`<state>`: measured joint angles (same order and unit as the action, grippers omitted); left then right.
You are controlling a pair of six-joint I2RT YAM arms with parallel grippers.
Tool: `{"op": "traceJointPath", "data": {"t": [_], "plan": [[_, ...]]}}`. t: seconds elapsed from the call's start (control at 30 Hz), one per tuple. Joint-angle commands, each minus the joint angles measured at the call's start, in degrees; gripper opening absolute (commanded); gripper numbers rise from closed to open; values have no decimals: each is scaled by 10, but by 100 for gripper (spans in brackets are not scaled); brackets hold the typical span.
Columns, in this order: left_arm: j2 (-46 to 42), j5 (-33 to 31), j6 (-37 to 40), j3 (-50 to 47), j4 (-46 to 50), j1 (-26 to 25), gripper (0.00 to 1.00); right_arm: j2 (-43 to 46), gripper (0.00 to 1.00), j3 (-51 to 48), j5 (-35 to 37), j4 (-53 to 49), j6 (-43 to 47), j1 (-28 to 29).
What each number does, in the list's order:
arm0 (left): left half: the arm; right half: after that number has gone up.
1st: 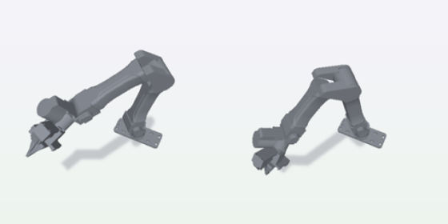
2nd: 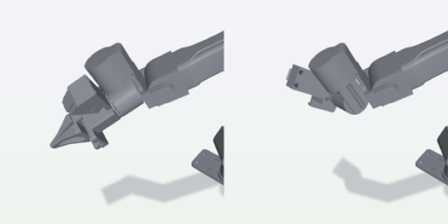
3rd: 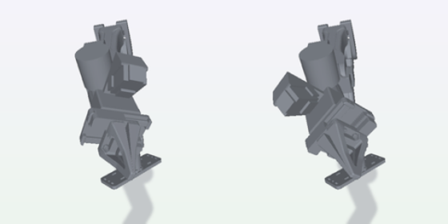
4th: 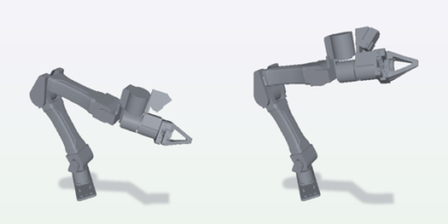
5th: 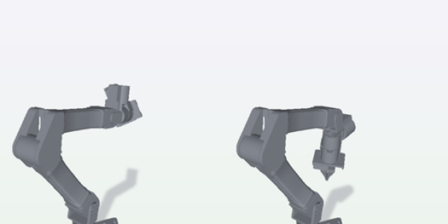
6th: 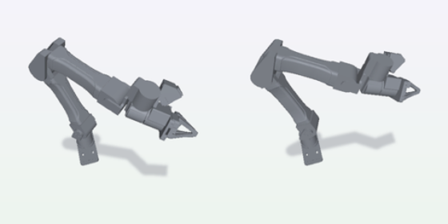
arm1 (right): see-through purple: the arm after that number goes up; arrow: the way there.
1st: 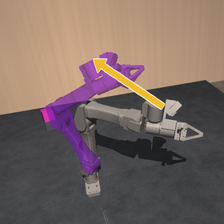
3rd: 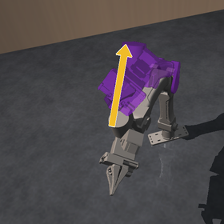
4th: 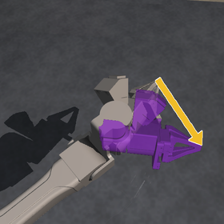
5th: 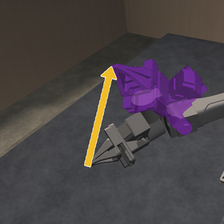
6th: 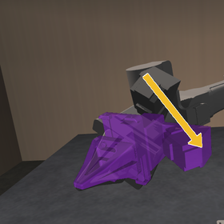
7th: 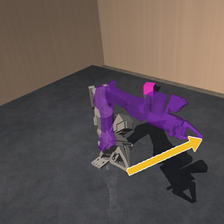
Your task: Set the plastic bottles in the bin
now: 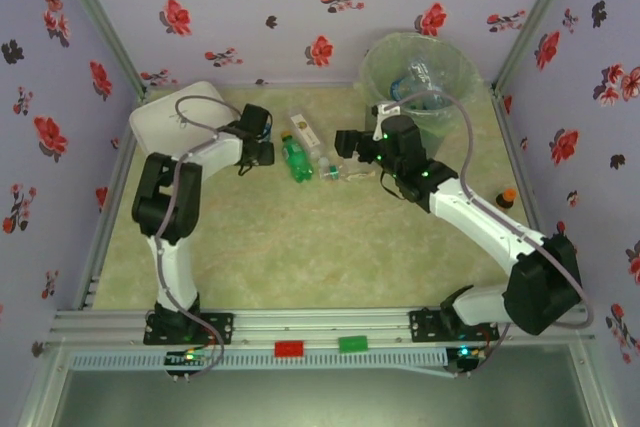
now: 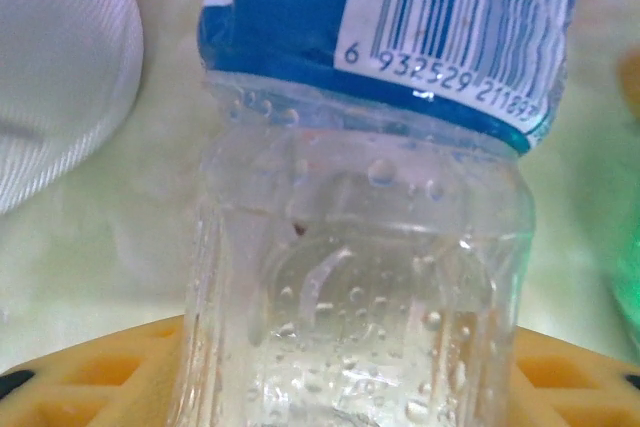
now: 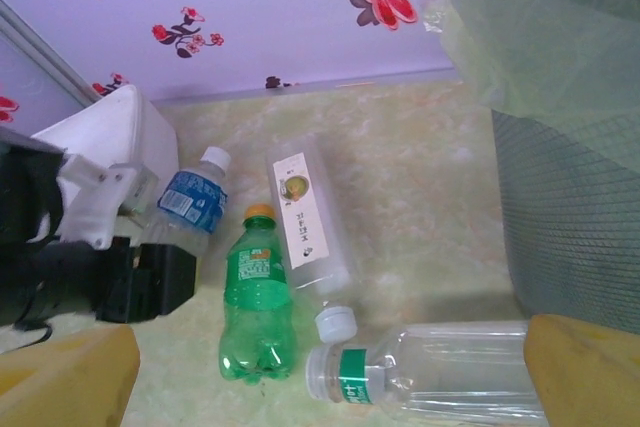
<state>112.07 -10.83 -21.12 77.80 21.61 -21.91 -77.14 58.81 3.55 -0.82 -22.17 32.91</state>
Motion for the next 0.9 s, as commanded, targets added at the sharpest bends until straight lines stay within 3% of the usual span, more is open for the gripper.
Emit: {"op": "traceJointPath", "data": {"t": [0.0,0.23,0.43,0.6,0.87], "plan": [[-100,35,-14,-58,-65,-2,51,-22,100,31,-34,35,-29,1],[-267,173,-15,-212,-184,-4,52,-74,100,71,-120,96,-91,1],[-354,261,-34,-302,-281,-12,53,-130,100,96,-193,159,-149,1],[-390,271,-36,-349,-341,-42,52,-181,100,127,-244,191,-186,2],[-389,270,-30,-344,-349,-87,52,-242,97,173,-289,214,-215,18]]}}
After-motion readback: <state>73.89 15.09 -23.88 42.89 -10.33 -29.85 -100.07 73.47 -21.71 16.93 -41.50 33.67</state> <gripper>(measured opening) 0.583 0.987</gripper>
